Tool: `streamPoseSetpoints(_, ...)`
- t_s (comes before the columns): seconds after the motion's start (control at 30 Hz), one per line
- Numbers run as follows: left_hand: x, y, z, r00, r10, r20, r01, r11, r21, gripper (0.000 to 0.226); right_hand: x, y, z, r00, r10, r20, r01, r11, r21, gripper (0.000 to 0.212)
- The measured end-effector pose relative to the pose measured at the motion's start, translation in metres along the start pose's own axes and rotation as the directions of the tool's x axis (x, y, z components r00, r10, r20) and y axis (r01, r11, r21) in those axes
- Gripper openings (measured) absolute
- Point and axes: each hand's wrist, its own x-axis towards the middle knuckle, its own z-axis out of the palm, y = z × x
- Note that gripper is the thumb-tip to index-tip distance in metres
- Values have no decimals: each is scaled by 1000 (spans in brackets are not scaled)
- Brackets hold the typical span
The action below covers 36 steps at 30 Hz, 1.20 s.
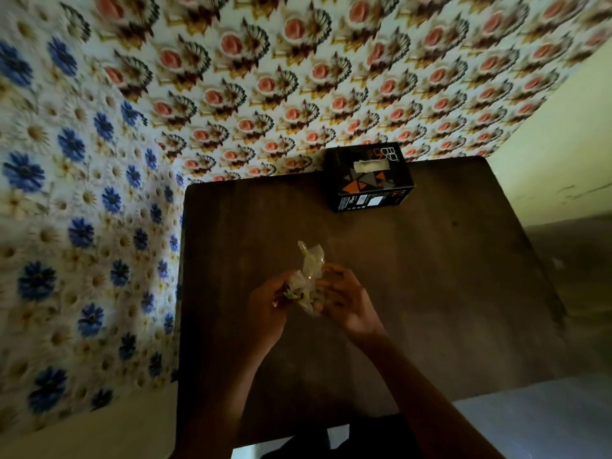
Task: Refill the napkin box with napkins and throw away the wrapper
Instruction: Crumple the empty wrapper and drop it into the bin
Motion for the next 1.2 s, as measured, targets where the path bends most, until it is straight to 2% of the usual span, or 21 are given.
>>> streamPoseSetpoints(0.07, -4, 15, 0, 1000, -21, 22, 22, 999, -39, 39, -8, -13, -5, 999, -43, 1, 43, 999, 5, 51)
streamPoseSetpoints(0.23, -17, 50, 15, 996, -18, 85, 21, 999, -34, 44, -35, -31, -37, 995, -103, -12, 101, 989, -112, 38)
streamPoseSetpoints(0.3, -21, 68, 29, 998, -4, 64, 6, 1000, -27, 49, -49, -35, -55, 994, -105, -23, 98, 975, -199, 46)
streamPoseSetpoints(0.4, -30, 97, 53, 997, 79, 2, -79, 996, -41, 35, -70, -47, -81, 996, -72, -48, 59, 971, -230, 65)
streamPoseSetpoints(0.5, -39, 124, 84, 993, 121, 7, -120, 986, -112, 24, -93, -61, -110, 986, -132, -105, 100, 959, -265, 67)
streamPoseSetpoints(0.57, -43, 137, 111, 997, 81, -2, -80, 988, -130, 15, -109, -68, -134, 965, -182, -189, 117, 943, -312, 65)
streamPoseSetpoints(0.63, -44, 146, 142, 999, 43, 5, -42, 994, -100, 22, -129, -72, -162, 940, -234, -250, 112, 900, -422, 61)
streamPoseSetpoints(0.7, -46, 156, 173, 997, 23, 78, -21, 999, -29, 31, -148, -68, -188, 913, -284, -293, 97, 849, -520, 52)
streamPoseSetpoints(0.8, -61, 189, 225, 980, 26, 198, -44, 995, 88, 45, -181, -61, -238, 854, -342, -391, 83, 833, -547, 37)
streamPoseSetpoints(0.9, -82, 229, 276, 979, 69, 194, -69, 998, -4, 42, -212, -60, -289, 817, -311, -486, 48, 875, -481, 31)
streamPoseSetpoints(0.97, -91, 251, 308, 977, 58, 205, -21, 984, -177, 38, -229, -60, -322, 806, -295, -514, 25, 883, -469, 28)
streamPoseSetpoints(1.07, -99, 276, 355, 980, -3, 198, 86, 907, -412, 28, -247, -57, -371, 768, -257, -586, -4, 914, -406, 31)
streamPoseSetpoints(1.2, -104, 300, 401, 989, 24, 149, 55, 861, -505, 21, -259, -54, -423, 735, -208, -645, -10, 948, -318, 30)
